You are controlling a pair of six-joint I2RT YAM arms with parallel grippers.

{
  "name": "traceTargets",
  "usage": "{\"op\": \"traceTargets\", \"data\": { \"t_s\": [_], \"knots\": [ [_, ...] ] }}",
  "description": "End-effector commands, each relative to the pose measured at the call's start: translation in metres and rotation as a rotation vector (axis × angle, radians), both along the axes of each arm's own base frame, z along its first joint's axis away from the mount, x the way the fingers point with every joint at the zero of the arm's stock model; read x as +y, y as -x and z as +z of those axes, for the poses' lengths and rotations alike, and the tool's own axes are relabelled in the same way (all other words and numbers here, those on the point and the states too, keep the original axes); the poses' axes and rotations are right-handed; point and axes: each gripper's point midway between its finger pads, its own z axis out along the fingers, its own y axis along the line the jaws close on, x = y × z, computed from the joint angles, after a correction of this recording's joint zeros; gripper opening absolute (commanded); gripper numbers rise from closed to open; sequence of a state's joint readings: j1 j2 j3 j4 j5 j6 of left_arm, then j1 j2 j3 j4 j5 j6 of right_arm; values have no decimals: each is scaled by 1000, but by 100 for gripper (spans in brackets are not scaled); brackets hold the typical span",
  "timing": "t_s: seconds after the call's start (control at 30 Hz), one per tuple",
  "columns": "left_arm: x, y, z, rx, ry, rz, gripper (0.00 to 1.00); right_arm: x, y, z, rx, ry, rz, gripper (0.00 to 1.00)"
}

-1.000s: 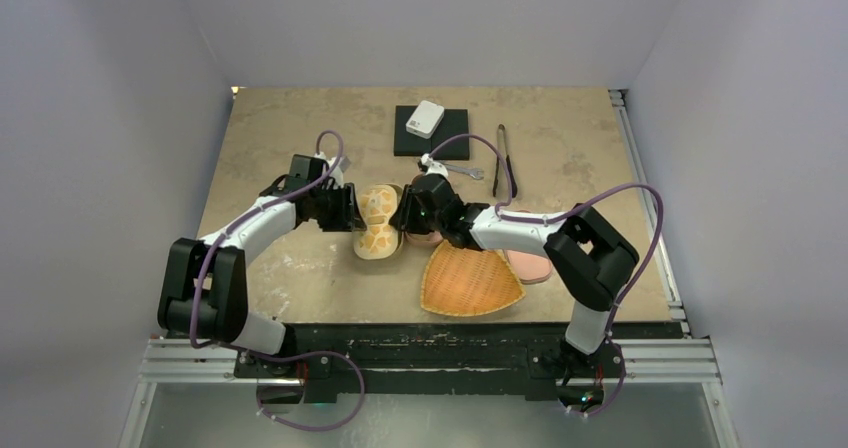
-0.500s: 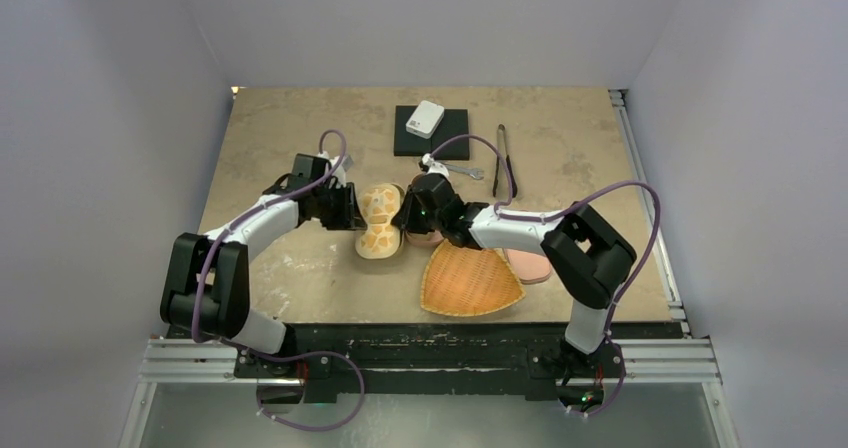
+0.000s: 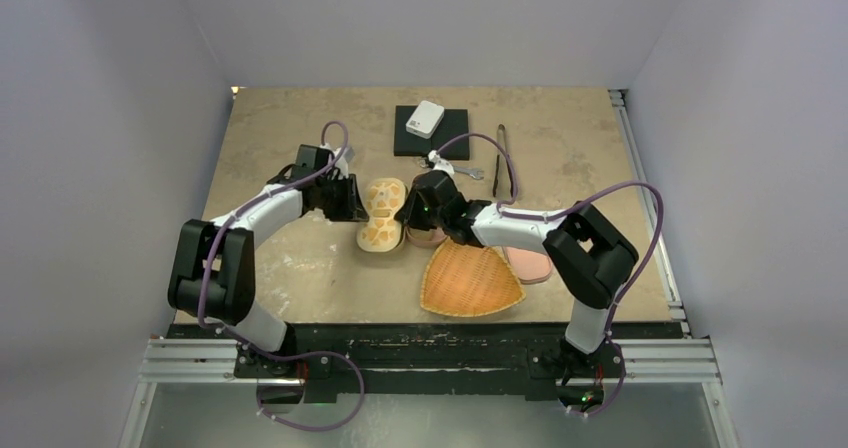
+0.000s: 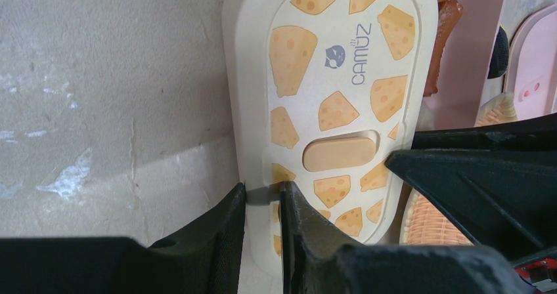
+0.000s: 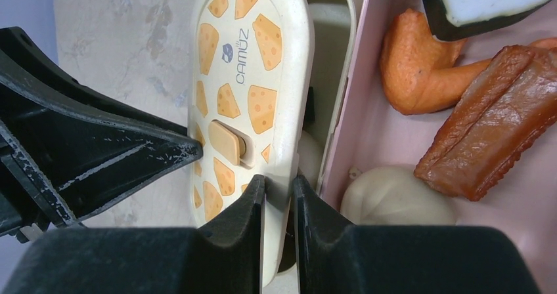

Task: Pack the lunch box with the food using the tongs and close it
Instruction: Close the box lid on the packing box.

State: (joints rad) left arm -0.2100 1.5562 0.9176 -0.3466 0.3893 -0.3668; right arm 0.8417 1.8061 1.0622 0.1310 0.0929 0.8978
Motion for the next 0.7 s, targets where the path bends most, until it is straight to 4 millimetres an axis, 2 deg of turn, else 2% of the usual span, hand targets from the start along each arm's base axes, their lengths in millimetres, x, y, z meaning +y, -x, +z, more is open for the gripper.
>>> {"op": "traceTargets", "data": {
  "t_s": [0.0,0.43,0.67],
  "knots": [
    [-31,-30,34,-113,124,-57,22,18,1,32,-39,-63,31,15],
    [-47,-28,66,-133,173,-84,21,23,2,48,-37,-109,69,15],
    [-51,-25,72,-118,185,-89,21,22,2,57,-45,-128,75,15]
  ]
}}
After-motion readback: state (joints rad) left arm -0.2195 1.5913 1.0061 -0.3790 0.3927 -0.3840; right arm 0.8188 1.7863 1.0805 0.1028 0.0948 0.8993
